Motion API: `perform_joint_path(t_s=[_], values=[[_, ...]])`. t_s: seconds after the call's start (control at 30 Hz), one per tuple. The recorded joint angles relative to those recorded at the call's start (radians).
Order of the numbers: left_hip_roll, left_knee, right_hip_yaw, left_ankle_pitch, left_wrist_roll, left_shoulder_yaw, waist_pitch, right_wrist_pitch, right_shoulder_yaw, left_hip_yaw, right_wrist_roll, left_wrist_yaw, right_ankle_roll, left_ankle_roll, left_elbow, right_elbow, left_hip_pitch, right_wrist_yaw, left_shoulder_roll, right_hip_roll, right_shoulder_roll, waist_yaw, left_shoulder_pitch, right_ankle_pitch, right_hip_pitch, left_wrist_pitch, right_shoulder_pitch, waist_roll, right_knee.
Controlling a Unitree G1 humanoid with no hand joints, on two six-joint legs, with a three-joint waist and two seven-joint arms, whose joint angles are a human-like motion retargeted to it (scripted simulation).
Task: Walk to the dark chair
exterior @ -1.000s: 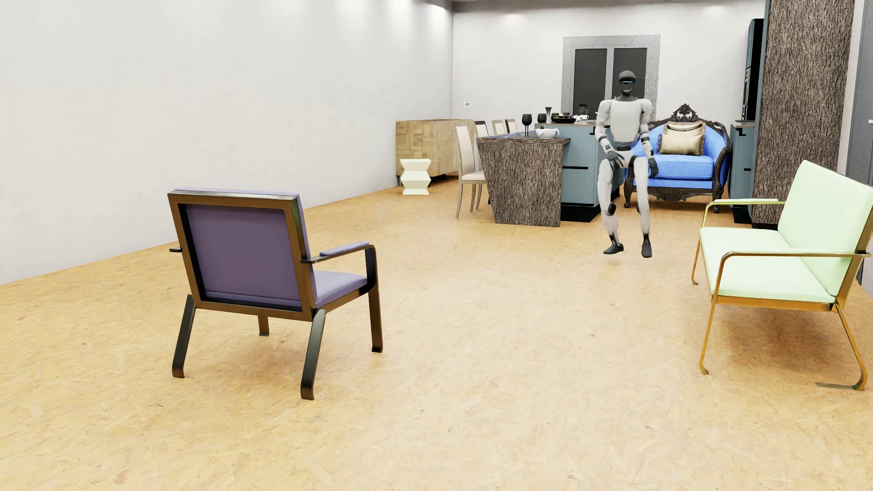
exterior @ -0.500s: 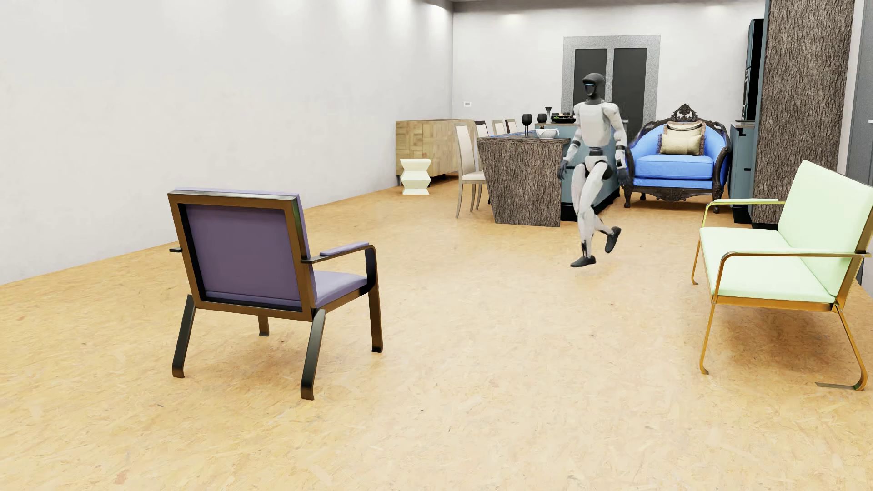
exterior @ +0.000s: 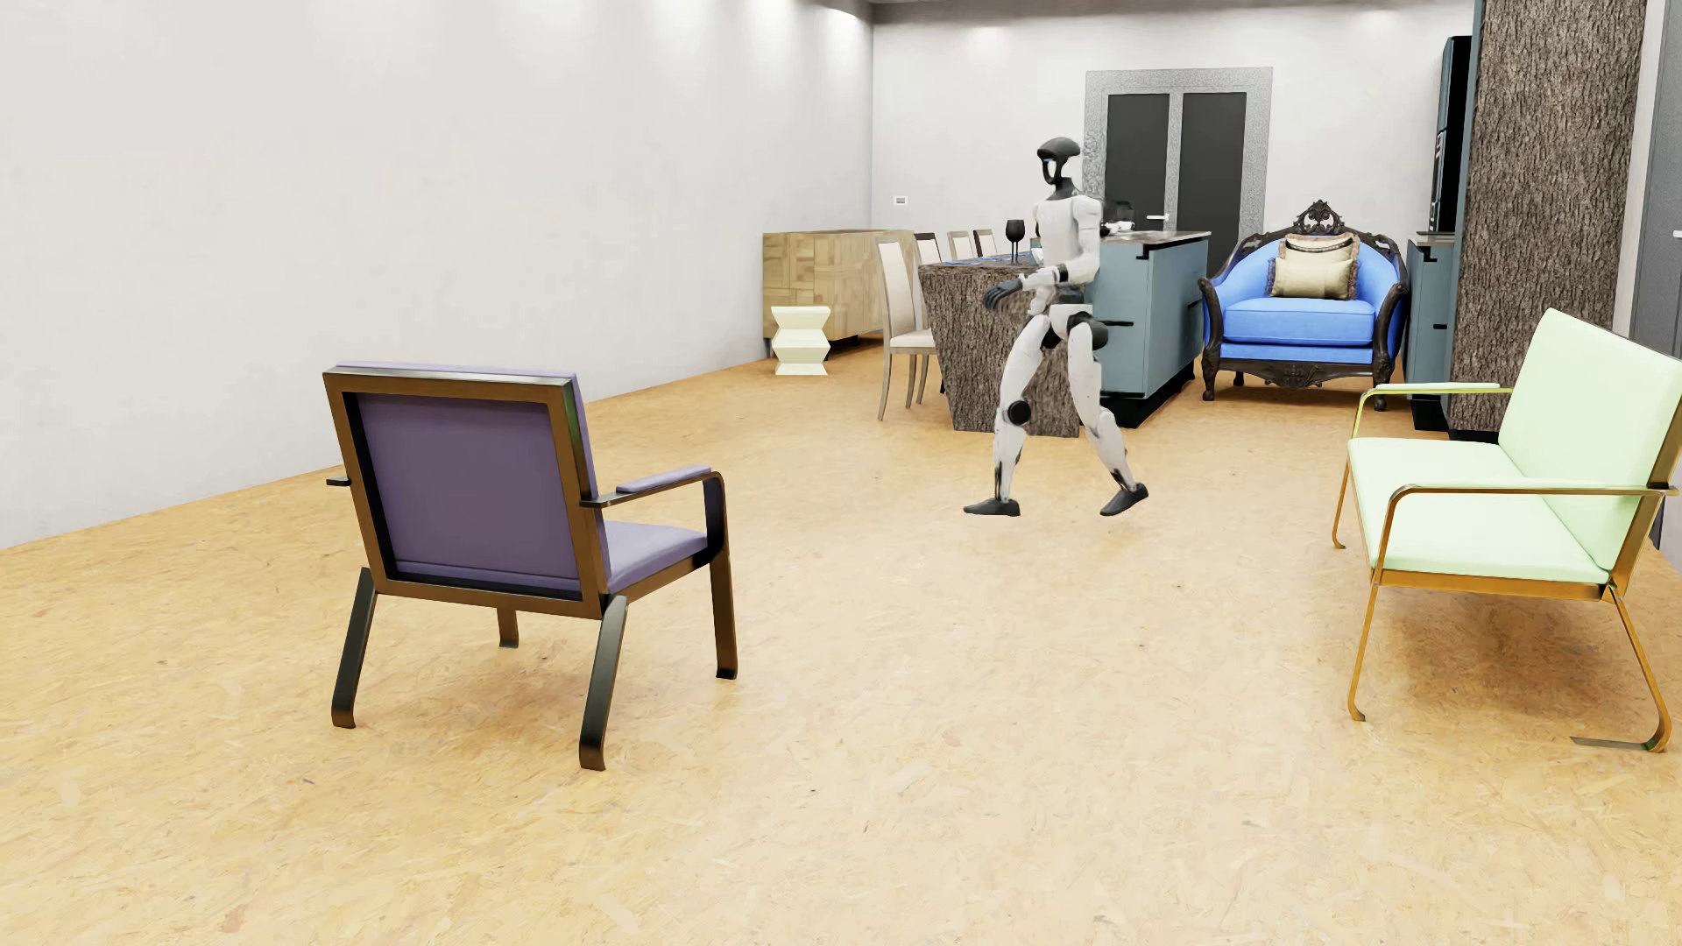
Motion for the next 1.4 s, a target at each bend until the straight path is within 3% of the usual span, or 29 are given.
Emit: perform_joint_path(t_s=[0.07, 0.13, 0.17, 0.2, 0.23, 0.3, 0.37, 0.43, 0.5, 0.53, 0.57, 0.63, 0.7, 0.77, 0.8, 0.87, 0.93, 1.0, 1.13, 1.2, 1.27, 1.37, 1.4], values=[[0.042, 0.261, -0.023, 0.146, 0.021, -0.029, 0.008, 0.013, -0.011, -0.009, -0.029, -0.015, -0.036, -0.051, -0.026, 0.021, -0.037, -0.008, 0.000, -0.002, 0.034, -0.007, 0.074, -0.060, 0.005, 0.027, -0.013, 0.027, 0.199], [0.099, 0.648, -0.059, 0.331, 0.115, -0.061, 0.016, 0.011, -0.024, -0.029, -0.041, -0.028, -0.022, -0.181, 0.023, 0.025, -0.183, -0.019, -0.010, -0.007, 0.069, -0.009, 0.137, -0.198, 0.062, 0.065, -0.029, 0.056, 0.307], [0.126, 0.795, -0.073, 0.373, 0.177, -0.068, 0.019, 0.003, -0.022, -0.042, -0.048, -0.019, -0.012, -0.170, 0.069, 0.022, -0.269, -0.029, -0.021, -0.005, 0.078, -0.005, 0.164, -0.246, 0.112, 0.083, -0.044, 0.068, 0.314], [0.155, 0.894, -0.080, 0.330, 0.224, -0.057, 0.022, -0.007, -0.012, -0.047, -0.059, 0.000, -0.003, -0.136, 0.123, 0.018, -0.352, -0.034, -0.041, 0.000, 0.077, 0.003, 0.198, -0.281, 0.170, 0.105, -0.064, 0.078, 0.304], [0.196, 0.945, -0.078, 0.309, 0.235, -0.021, 0.023, -0.018, 0.004, -0.034, -0.072, 0.026, 0.007, -0.107, 0.184, 0.012, -0.426, -0.034, -0.072, 0.007, 0.068, 0.015, 0.240, -0.308, 0.231, 0.131, -0.090, 0.085, 0.281], [0.288, 0.911, -0.052, 0.306, 0.160, 0.108, 0.022, -0.055, 0.048, 0.012, -0.087, 0.066, 0.027, -0.072, 0.309, -0.024, -0.554, -0.033, -0.135, 0.032, 0.045, 0.047, 0.325, -0.351, 0.342, 0.191, -0.145, 0.092, 0.229], [0.334, 0.708, -0.021, 0.271, 0.070, 0.220, 0.018, -0.099, 0.082, 0.067, -0.070, 0.071, 0.032, -0.031, 0.426, -0.088, -0.645, -0.041, -0.160, 0.052, 0.019, 0.080, 0.387, -0.393, 0.436, 0.242, -0.196, 0.094, 0.184], [0.353, 0.327, -0.004, 0.297, 0.074, 0.255, 0.013, -0.126, 0.098, 0.171, -0.023, 0.028, 0.052, -0.032, 0.542, -0.164, -0.664, -0.051, -0.140, 0.063, -0.004, 0.103, 0.424, -0.432, 0.523, 0.270, -0.236, 0.096, 0.130], [0.303, -0.099, 0.002, 0.361, 0.160, 0.224, 0.006, -0.129, 0.095, 0.244, 0.027, -0.068, 0.067, -0.103, 0.640, -0.227, -0.641, -0.054, -0.099, 0.070, -0.018, 0.114, 0.452, -0.449, 0.612, 0.255, -0.253, 0.093, 0.066], [0.272, -0.189, -0.001, 0.359, 0.217, 0.197, 0.004, -0.121, 0.087, 0.236, 0.052, -0.124, 0.072, -0.104, 0.668, -0.238, -0.650, -0.051, -0.079, 0.071, -0.021, 0.117, 0.462, -0.455, 0.655, 0.228, -0.257, 0.090, 0.053], [0.243, -0.199, -0.011, 0.380, 0.271, 0.176, 0.004, -0.099, 0.075, 0.217, 0.076, -0.167, 0.077, -0.080, 0.685, -0.231, -0.657, -0.045, -0.067, 0.066, -0.027, 0.118, 0.463, -0.458, 0.692, 0.195, -0.259, 0.086, 0.060], [0.201, -0.074, -0.036, 0.445, 0.322, 0.195, 0.006, -0.036, 0.046, 0.149, 0.106, -0.196, 0.081, 0.029, 0.686, -0.174, -0.663, -0.029, -0.070, 0.045, -0.029, 0.123, 0.457, -0.405, 0.743, 0.150, -0.245, 0.070, 0.136], [0.190, 0.061, -0.055, 0.371, 0.325, 0.258, 0.011, 0.040, 0.033, 0.150, 0.100, -0.148, 0.064, 0.062, 0.669, -0.051, -0.642, -0.004, -0.104, -0.008, -0.025, 0.126, 0.439, -0.259, 0.713, 0.149, -0.228, 0.044, 0.347], [0.156, 0.088, -0.090, 0.286, 0.334, 0.288, 0.014, 0.108, 0.037, 0.145, 0.061, -0.075, 0.077, 0.048, 0.654, 0.087, -0.581, 0.029, -0.143, -0.110, -0.014, 0.121, 0.394, -0.078, 0.577, 0.145, -0.209, 0.014, 0.677], [0.133, 0.069, -0.100, 0.262, 0.344, 0.285, 0.015, 0.121, 0.052, 0.137, 0.033, -0.061, 0.074, 0.042, 0.651, 0.137, -0.539, 0.054, -0.159, -0.163, -0.009, 0.112, 0.350, -0.047, 0.493, 0.142, -0.191, 0.000, 0.812], [0.101, 0.028, -0.103, 0.218, 0.368, 0.253, 0.015, 0.093, 0.073, 0.108, -0.008, -0.049, 0.048, 0.027, 0.629, 0.177, -0.455, 0.089, -0.175, -0.230, 0.001, 0.086, 0.254, -0.120, 0.325, 0.110, -0.143, -0.019, 0.969], [0.088, 0.001, -0.071, 0.172, 0.383, 0.200, 0.013, 0.053, 0.054, 0.076, 0.003, -0.028, 0.052, 0.010, 0.570, 0.162, -0.376, 0.090, -0.186, -0.249, 0.020, 0.058, 0.170, -0.132, 0.168, 0.071, -0.087, -0.024, 0.968], [0.090, -0.004, -0.023, 0.116, 0.348, 0.151, 0.006, 0.030, 0.026, 0.048, 0.023, 0.000, 0.066, -0.010, 0.489, 0.131, -0.312, 0.071, -0.200, -0.241, 0.038, 0.036, 0.102, -0.144, 0.056, 0.029, -0.041, -0.019, 0.792], [0.115, 0.017, 0.091, 0.005, 0.241, 0.038, -0.017, 0.026, -0.032, -0.030, 0.048, 0.014, 0.116, -0.055, 0.371, 0.091, -0.204, 0.063, -0.200, -0.205, 0.088, 0.014, 0.011, -0.101, 0.097, -0.009, 0.012, -0.001, 0.026], [0.147, 0.108, 0.120, -0.028, 0.221, -0.014, -0.021, 0.025, -0.026, -0.079, 0.032, 0.007, 0.230, -0.085, 0.333, 0.101, -0.170, 0.077, -0.175, -0.190, 0.097, 0.017, 0.007, -0.012, 0.130, -0.012, 0.008, 0.010, -0.012], [0.201, 0.319, 0.084, 0.040, 0.186, -0.003, -0.013, 0.046, -0.017, -0.115, 0.002, 0.024, 0.194, -0.099, 0.309, 0.133, -0.196, 0.084, -0.153, -0.163, 0.102, 0.026, 0.058, -0.066, 0.125, 0.016, -0.033, 0.026, 0.173], [0.290, 0.697, 0.009, 0.256, 0.135, 0.089, -0.001, 0.072, -0.049, -0.115, -0.008, 0.114, 0.172, -0.066, 0.383, 0.119, -0.352, 0.058, -0.175, -0.129, 0.100, 0.038, 0.180, -0.183, 0.208, 0.129, -0.100, 0.058, 0.251], [0.320, 0.759, -0.002, 0.247, 0.129, 0.128, 0.000, 0.064, -0.056, -0.089, 0.002, 0.148, 0.169, -0.075, 0.431, 0.091, -0.397, 0.050, -0.183, -0.117, 0.086, 0.045, 0.218, -0.199, 0.238, 0.172, -0.121, 0.068, 0.244]])
